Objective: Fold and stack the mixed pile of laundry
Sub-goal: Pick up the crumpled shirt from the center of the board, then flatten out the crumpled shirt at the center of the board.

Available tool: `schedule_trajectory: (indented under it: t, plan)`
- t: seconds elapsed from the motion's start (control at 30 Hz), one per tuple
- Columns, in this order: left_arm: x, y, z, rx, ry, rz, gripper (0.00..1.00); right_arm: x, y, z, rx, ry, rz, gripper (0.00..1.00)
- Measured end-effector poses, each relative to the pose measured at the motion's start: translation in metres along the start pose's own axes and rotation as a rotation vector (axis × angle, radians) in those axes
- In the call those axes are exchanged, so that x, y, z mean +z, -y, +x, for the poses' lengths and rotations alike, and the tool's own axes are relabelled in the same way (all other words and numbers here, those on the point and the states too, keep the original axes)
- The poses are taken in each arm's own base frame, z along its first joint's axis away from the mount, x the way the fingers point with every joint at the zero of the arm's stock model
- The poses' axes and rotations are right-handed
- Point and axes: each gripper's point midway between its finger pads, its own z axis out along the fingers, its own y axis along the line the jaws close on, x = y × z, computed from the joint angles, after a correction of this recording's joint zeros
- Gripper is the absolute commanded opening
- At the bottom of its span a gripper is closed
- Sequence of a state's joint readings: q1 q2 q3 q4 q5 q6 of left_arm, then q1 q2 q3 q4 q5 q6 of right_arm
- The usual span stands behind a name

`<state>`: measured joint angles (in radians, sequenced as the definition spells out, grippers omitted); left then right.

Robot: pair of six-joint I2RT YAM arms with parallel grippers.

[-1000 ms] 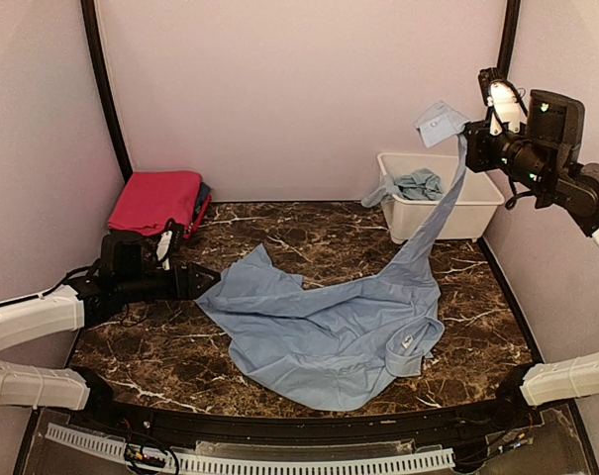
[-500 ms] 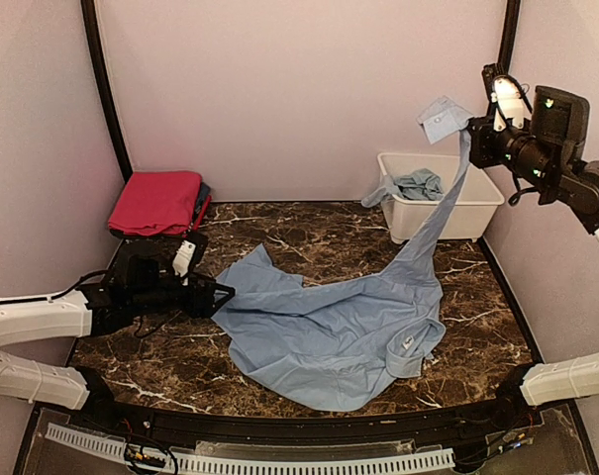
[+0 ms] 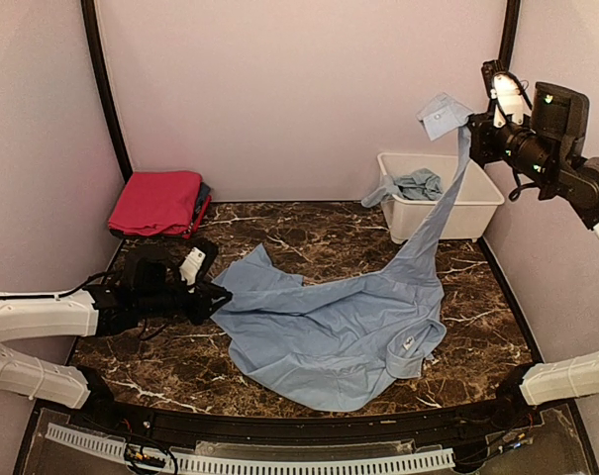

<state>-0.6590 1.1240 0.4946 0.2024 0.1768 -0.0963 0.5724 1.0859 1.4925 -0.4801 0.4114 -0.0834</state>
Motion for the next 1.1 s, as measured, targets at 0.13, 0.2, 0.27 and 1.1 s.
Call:
schedule_trajectory:
  t: [0.13, 0.2, 0.27, 1.1]
  plan:
    - [-0.001, 0.003, -0.004, 0.016, 0.014, 0.015, 0.0, 0.0, 0.003, -0.002, -0.005, 0.005, 0.004, 0.0]
    - [-0.001, 0.004, -0.004, 0.018, 0.015, 0.019, 0.0, -0.001, 0.004, -0.005, -0.003, 0.011, 0.007, 0.0]
    - [-0.002, 0.003, -0.005, 0.018, 0.017, 0.016, 0.0, -0.002, 0.006, -0.008, -0.002, 0.018, 0.01, 0.0]
    - [-0.171, 0.067, -0.259, 0.129, 0.332, -0.039, 0.0, -0.151, 0.088, -0.179, 0.133, 0.482, 0.096, 0.0]
